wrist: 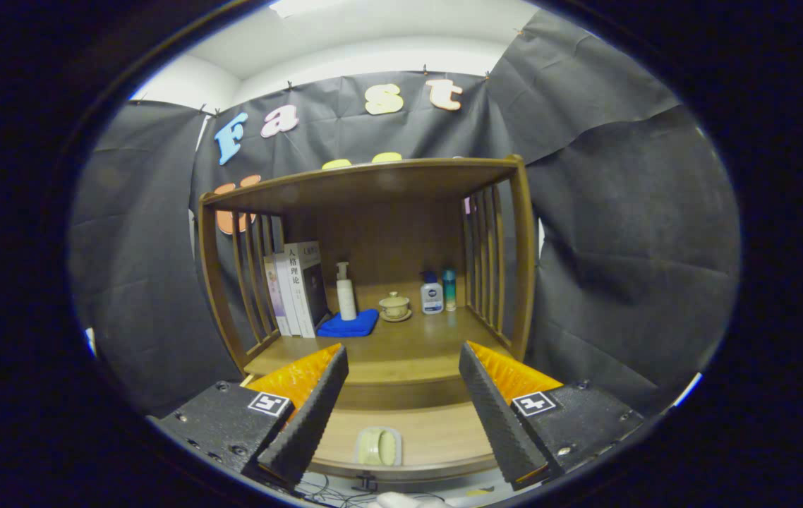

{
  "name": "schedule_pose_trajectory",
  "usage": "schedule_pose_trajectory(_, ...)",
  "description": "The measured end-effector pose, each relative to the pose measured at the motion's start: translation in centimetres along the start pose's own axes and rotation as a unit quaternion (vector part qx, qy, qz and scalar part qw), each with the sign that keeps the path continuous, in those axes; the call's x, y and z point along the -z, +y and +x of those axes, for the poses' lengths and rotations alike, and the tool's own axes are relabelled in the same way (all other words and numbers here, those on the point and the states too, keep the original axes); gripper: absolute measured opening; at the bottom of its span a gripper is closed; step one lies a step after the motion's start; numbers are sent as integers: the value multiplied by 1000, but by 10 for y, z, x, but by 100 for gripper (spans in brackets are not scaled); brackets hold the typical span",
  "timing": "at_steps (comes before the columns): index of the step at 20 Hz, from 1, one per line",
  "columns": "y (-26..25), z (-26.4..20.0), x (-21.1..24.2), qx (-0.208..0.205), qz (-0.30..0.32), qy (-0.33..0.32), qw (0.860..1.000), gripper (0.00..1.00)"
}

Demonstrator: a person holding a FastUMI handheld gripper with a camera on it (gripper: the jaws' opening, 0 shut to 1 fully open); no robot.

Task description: Pull open the drawer, take out the items inside it, and place them on the countertop above the cabinet.

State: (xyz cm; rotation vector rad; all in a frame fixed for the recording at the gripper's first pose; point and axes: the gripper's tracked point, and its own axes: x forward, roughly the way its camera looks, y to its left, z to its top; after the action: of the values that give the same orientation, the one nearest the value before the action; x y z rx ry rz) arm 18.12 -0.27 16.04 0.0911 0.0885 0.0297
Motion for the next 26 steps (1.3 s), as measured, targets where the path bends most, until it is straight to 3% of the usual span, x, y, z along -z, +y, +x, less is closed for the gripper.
schedule_pose_trajectory(5, 30, 63, 22, -6, -17, 103, 994, 99)
schedule_pose_trajectory(9, 48, 108, 72, -11, -21, 213, 977, 99)
schedule_pose_trajectory(14, 50, 127, 146, 8, -36, 349, 936, 99)
schedule_pose_trajectory(18, 32, 129, 187, 34, -67, 408, 910, 99)
schedule_pose_trajectory(22, 30, 115, 227, 38, -37, 481, 875, 97)
schedule_pose_trajectory(26, 23, 108, 237, 52, -19, 511, 858, 86)
